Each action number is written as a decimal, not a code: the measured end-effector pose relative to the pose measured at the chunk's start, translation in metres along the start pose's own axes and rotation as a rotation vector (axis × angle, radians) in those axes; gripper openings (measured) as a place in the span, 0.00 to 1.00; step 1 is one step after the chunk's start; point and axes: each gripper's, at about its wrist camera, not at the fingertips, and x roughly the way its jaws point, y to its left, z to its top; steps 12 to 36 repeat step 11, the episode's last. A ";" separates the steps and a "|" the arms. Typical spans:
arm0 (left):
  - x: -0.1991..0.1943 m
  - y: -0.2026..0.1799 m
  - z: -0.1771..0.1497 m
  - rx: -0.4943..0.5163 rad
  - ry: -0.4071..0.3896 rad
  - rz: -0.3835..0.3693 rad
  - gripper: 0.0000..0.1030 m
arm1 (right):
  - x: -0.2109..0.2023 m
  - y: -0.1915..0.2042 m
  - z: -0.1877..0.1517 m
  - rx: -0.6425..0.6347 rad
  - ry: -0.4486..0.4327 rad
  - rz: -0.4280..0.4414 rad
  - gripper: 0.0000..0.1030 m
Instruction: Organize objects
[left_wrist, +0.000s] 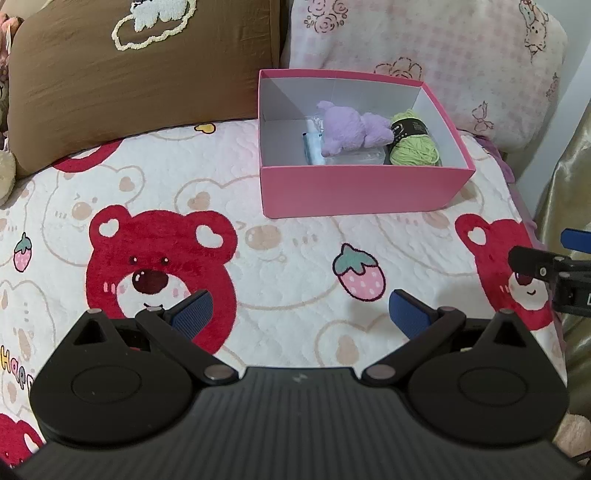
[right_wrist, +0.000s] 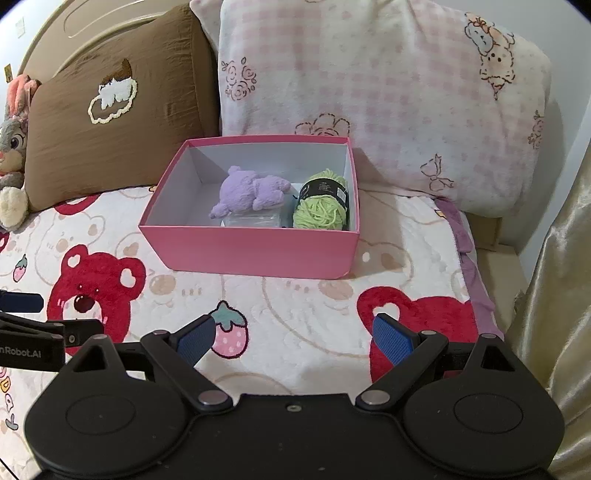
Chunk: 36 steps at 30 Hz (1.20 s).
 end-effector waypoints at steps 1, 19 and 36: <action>-0.001 -0.001 0.000 -0.004 -0.003 -0.001 1.00 | 0.000 0.001 0.000 -0.002 0.002 -0.003 0.91; -0.005 0.001 0.000 -0.008 -0.008 -0.003 1.00 | -0.002 0.002 -0.002 -0.009 0.004 -0.005 0.91; -0.005 0.001 0.000 -0.008 -0.008 -0.003 1.00 | -0.002 0.002 -0.002 -0.009 0.004 -0.005 0.91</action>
